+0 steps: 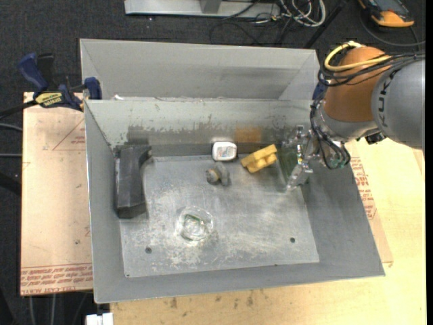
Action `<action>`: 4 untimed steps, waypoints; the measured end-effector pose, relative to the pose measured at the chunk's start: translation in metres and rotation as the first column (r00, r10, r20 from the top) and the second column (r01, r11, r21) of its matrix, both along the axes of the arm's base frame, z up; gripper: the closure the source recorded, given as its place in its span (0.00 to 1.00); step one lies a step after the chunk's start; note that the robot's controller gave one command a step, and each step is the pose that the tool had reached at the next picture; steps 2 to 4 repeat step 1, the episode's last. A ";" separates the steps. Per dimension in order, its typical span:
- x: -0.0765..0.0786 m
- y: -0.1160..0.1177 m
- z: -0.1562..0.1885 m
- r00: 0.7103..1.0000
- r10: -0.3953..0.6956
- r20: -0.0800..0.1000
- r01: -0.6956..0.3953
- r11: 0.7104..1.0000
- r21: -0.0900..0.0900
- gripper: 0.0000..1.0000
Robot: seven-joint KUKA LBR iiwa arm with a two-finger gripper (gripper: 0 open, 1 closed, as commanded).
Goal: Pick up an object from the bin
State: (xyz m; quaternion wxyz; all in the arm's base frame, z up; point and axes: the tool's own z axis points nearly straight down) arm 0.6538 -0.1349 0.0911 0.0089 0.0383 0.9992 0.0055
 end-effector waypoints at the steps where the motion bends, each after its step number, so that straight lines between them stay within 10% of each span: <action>1: 0.001 0.020 0.168 0.624 0.782 -0.011 -0.782 0.623 -0.019 1.00; 4: 0.001 0.020 0.168 0.624 0.782 -0.011 -0.782 0.623 -0.019 1.00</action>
Offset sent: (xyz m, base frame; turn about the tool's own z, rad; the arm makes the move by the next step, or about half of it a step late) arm 0.0000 0.0000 0.0000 0.0000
